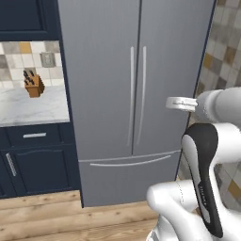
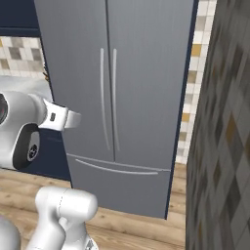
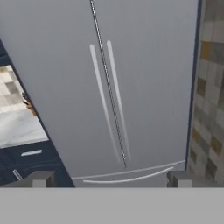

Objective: Place one of the steaks on the plate and the other in the bowl. Then place the bowl in the fridge.

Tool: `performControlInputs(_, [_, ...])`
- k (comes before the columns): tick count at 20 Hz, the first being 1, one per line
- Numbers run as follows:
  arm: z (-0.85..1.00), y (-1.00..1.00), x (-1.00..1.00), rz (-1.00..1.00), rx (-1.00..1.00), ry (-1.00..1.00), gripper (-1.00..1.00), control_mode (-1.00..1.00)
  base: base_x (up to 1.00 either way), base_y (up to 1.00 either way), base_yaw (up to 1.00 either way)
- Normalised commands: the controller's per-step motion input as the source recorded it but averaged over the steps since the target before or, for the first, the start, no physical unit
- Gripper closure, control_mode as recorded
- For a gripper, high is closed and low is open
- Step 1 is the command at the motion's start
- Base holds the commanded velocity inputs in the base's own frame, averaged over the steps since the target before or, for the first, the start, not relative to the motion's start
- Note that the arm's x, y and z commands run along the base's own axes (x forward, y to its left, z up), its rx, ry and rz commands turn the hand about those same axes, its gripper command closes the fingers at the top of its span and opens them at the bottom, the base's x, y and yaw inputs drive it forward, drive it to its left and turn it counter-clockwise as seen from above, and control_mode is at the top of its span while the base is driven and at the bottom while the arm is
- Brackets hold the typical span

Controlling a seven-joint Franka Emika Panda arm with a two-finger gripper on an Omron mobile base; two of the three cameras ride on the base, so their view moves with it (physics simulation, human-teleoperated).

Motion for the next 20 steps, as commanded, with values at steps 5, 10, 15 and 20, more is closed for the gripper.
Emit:
performControlInputs(5, [-0.23, -0.04, 0.88, 0.0, -0.02, 0.06, -1.0, -1.0, 0.0, 0.0, 0.0])
performControlInputs(10, [-0.21, -0.1, 0.65, 0.0, 0.0, 0.0, -1.0, -1.0, 0.0, 0.0, 0.0])
performControlInputs(15, [-0.26, -0.2, 0.66, -0.01, -0.02, 0.0, -1.0, -1.0, 0.0, 0.0, 0.0])
performControlInputs(20, [-0.33, -0.21, 0.62, -0.08, -0.03, 0.02, -1.0, -1.0, 0.0, 0.0, 0.0])
